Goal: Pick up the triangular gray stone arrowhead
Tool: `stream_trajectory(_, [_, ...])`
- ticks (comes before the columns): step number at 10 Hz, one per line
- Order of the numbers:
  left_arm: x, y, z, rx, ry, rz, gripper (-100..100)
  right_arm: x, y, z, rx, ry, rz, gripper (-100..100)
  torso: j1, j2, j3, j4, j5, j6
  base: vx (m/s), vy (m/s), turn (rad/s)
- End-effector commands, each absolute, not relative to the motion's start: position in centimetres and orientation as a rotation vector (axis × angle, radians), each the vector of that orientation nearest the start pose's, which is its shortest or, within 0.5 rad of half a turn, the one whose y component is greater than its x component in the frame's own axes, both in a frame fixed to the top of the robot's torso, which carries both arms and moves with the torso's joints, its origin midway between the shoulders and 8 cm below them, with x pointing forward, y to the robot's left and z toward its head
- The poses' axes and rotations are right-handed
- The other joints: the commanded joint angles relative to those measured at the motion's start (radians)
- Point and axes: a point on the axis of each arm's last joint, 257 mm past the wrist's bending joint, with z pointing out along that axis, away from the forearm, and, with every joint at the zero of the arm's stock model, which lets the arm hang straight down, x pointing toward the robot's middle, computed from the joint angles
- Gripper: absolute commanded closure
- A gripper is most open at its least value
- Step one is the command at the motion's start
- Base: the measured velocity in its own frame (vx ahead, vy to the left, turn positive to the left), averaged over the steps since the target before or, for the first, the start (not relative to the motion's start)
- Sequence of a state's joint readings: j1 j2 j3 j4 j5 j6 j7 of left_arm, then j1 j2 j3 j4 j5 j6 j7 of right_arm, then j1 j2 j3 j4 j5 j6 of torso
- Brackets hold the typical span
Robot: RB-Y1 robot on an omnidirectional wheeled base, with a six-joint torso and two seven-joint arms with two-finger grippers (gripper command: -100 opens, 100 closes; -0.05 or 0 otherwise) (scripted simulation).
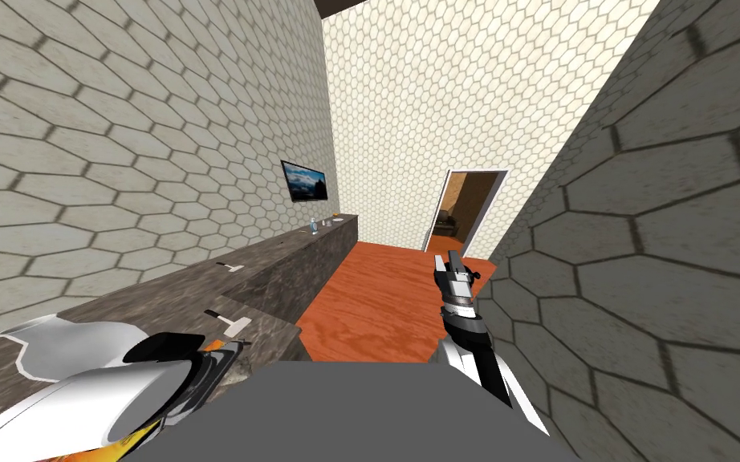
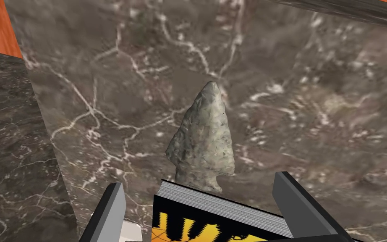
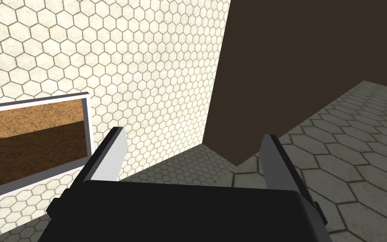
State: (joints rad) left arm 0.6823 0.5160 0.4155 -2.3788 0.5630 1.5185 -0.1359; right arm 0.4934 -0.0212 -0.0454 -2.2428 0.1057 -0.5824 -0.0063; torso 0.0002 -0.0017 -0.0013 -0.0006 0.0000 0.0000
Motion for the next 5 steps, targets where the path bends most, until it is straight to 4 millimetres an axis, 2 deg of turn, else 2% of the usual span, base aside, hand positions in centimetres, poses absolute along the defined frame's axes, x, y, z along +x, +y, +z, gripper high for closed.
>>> stream_trajectory(1, [15.7,44.5,-32.4,-1.977,2.058,-0.011,-100,33.8,-27.6,2.5,0.529,0.657,1.215,0,0.000,0.000,0.000,0.000,0.000,0.000,0.038,-0.002,-0.053])
stream_trajectory(5, [13.1,44.1,-32.9,-2.032,2.136,0.070,-100,33.8,-27.6,2.5,0.529,0.657,1.215,0,0.001,0.000,0.000,0.000,0.000,0.000,0.044,0.006,-0.057])
